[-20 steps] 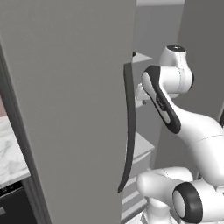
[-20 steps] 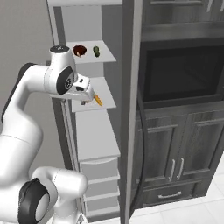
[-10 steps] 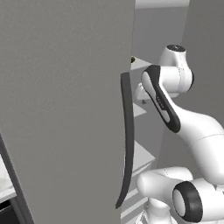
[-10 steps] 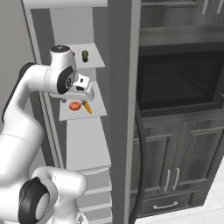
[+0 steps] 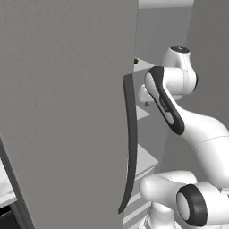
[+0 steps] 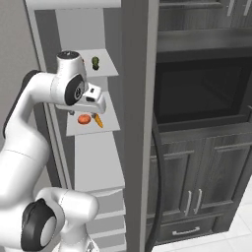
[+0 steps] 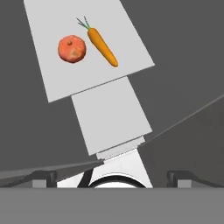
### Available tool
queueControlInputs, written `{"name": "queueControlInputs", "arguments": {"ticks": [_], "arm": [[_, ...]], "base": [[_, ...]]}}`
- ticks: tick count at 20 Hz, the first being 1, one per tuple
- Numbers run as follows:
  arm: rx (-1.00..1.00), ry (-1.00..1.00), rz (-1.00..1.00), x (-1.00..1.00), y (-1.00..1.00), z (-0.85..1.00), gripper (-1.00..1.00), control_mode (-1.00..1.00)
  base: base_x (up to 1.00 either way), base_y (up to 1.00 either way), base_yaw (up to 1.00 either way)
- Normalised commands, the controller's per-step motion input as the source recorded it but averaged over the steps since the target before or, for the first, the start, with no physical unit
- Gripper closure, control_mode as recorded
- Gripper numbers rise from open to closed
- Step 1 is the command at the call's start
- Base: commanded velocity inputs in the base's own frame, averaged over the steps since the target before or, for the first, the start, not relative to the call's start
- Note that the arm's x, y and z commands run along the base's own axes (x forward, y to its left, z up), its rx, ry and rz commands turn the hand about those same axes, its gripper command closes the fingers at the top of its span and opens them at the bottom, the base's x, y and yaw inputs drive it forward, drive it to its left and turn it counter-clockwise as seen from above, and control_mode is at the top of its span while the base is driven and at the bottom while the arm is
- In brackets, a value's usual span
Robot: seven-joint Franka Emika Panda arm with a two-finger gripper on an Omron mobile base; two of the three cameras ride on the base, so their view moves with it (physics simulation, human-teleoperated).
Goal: Take the squash and carrot from the second highest rack and move them to the highest rack where the steak and squash are located, to maximize freezer space. Close the freezer door after rearranging.
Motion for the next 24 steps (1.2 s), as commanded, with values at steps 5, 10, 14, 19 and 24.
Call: {"name": "queueControlInputs", "arguments": {"ticks": [5,10,14,19,24], "arm": [[0.01,0.00,0.06,0.21,0.00,-0.26,-1.00,-1.00],[0.00,0.00,0.20,0.43,0.00,-0.49,-1.00,-1.00],[0.00,0.00,0.22,0.47,0.00,-0.45,-1.00,-1.00],[0.00,0.00,0.06,0.57,0.10,-0.33,-1.00,-1.00],[0.00,0.00,0.00,0.60,0.11,-0.27,-1.00,-1.00]], "base": [[0.00,0.00,0.00],[0.00,0.00,0.00],[0.00,0.00,0.00],[0.00,0.00,0.00],[0.00,0.00,0.00]]}}
